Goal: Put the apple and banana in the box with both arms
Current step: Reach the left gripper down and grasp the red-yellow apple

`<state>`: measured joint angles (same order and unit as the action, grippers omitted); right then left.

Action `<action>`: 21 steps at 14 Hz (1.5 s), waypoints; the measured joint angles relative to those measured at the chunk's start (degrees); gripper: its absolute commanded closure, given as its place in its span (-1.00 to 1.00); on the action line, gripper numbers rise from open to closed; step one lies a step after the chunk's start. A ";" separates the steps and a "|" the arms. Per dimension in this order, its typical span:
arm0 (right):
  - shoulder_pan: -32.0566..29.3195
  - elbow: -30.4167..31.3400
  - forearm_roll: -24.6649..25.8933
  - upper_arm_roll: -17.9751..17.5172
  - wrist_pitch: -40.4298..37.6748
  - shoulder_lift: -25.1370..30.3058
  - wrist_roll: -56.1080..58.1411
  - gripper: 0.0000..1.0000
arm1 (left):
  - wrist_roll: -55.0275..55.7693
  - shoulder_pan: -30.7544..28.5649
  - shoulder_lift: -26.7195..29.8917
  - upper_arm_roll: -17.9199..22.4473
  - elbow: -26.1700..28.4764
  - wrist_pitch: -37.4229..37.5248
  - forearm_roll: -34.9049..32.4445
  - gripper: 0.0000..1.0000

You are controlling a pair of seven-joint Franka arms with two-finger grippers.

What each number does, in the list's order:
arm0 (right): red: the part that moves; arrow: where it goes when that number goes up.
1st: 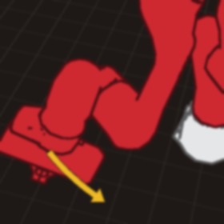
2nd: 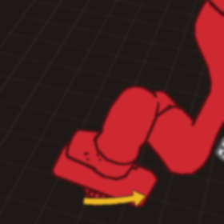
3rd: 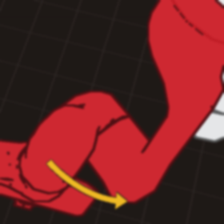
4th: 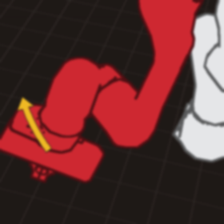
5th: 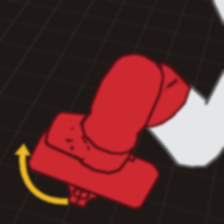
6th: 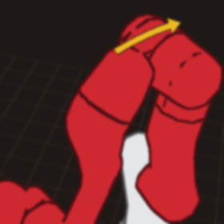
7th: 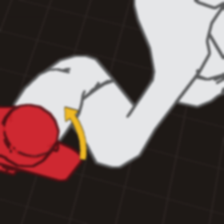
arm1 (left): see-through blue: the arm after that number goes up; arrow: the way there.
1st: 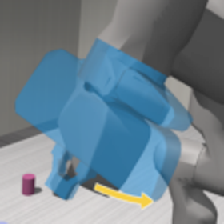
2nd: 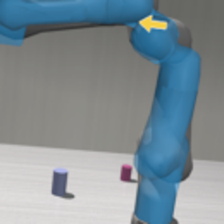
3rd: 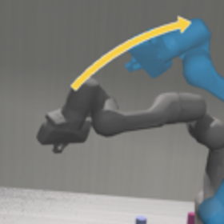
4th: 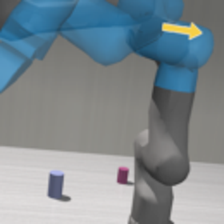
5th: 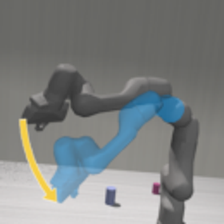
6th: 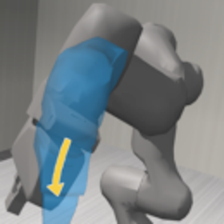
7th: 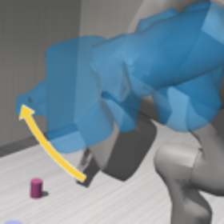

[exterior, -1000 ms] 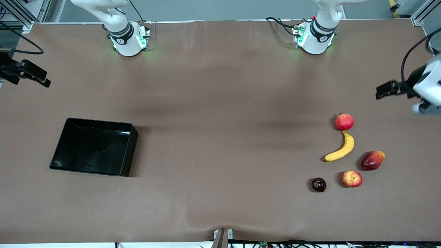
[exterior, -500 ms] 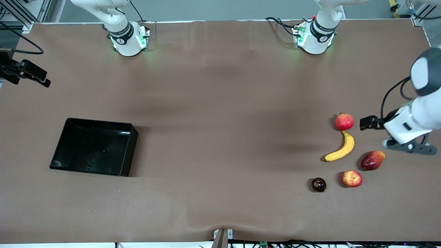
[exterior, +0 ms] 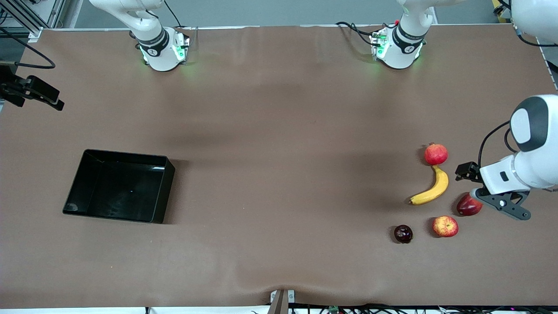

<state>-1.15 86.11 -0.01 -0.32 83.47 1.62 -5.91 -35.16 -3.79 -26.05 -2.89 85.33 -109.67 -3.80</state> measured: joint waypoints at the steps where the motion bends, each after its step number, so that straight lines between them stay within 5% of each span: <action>1: 0.00 0.00 0.00 0.00 0.00 0.00 0.00 -1.00 | -2.39 -0.43 -1.16 0.00 -0.05 -2.17 0.00 -1.00; 7: 0.00 0.01 -0.02 -0.09 0.00 -0.02 0.00 -1.00 | -11.70 -1.21 -8.74 -0.04 -2.32 -12.00 1.01 -1.00; 14: -0.74 0.28 0.92 -0.04 1.97 -3.68 0.01 -1.00 | -22.64 -3.81 -18.24 -0.21 -6.49 -21.14 10.27 -1.00; 21: -11.37 0.60 0.80 0.22 6.42 -12.45 10.04 -1.00 | -22.77 -3.82 -22.45 -0.36 -7.50 -22.60 12.33 -1.00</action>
<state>-12.51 86.71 0.79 -0.10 89.89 -10.83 4.13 -57.93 -7.61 -48.50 -3.25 77.83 -132.27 8.53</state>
